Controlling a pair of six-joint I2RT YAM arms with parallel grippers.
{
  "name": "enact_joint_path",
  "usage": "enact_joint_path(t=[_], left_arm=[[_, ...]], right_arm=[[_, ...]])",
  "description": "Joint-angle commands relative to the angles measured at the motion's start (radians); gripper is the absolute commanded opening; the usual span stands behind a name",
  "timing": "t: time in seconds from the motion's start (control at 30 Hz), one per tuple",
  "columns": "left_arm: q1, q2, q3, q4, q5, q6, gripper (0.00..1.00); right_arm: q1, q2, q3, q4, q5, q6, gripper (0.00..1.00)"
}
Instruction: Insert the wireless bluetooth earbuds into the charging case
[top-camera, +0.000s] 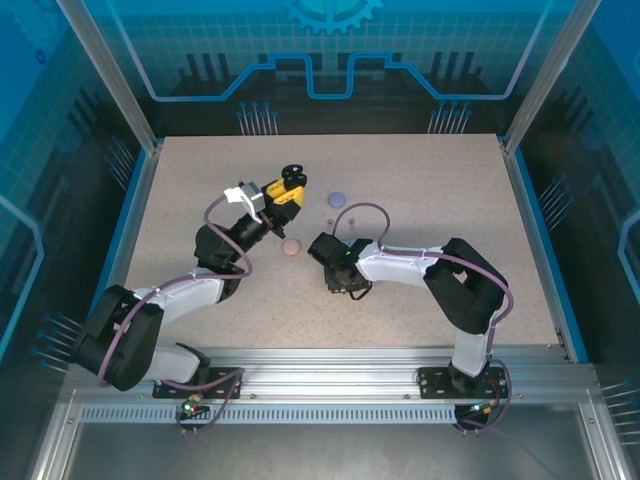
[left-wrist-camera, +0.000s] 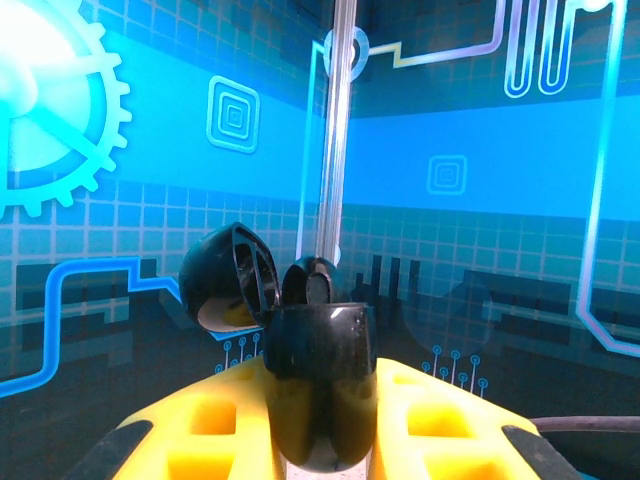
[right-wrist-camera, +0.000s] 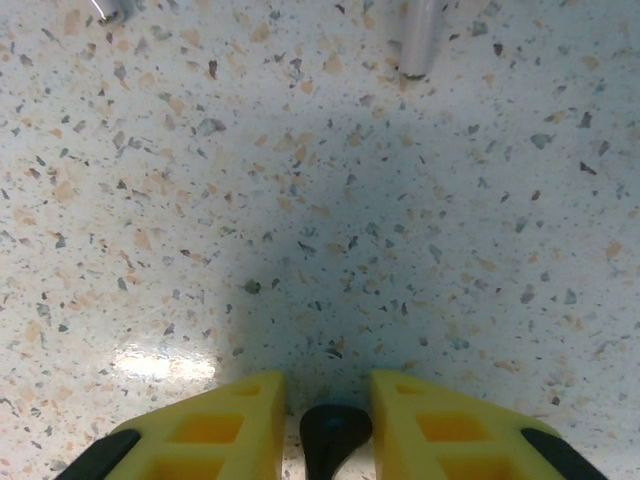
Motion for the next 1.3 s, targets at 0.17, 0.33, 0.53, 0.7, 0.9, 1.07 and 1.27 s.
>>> enact_joint_path(t=[0.17, 0.33, 0.53, 0.7, 0.9, 1.07, 1.27], left_arm=[[0.007, 0.002, 0.005, 0.039, 0.026, -0.028, 0.0], [0.008, 0.004, 0.008, 0.039, 0.03, -0.032, 0.0], [0.008, 0.002, 0.016, 0.04, 0.044, -0.034, 0.0], [0.008, 0.002, 0.027, 0.04, 0.074, -0.029, 0.0], [0.007, 0.007, 0.042, 0.04, 0.096, -0.03, 0.0], [0.006, 0.013, 0.058, 0.04, 0.119, -0.037, 0.0], [0.003, 0.027, 0.088, 0.04, 0.165, -0.045, 0.0]], right_arm=[[0.005, 0.018, -0.039, 0.018, -0.009, 0.022, 0.19], [0.005, -0.033, -0.045, 0.017, 0.003, 0.021, 0.18], [-0.008, -0.153, -0.047, 0.012, 0.026, 0.01, 0.17], [-0.045, -0.278, -0.027, 0.015, 0.019, -0.025, 0.18], [-0.111, -0.408, 0.053, 0.01, -0.014, -0.094, 0.18], [-0.173, -0.482, 0.166, 0.009, -0.071, -0.154, 0.18], [-0.207, -0.508, 0.329, 0.028, -0.123, -0.211, 0.18]])
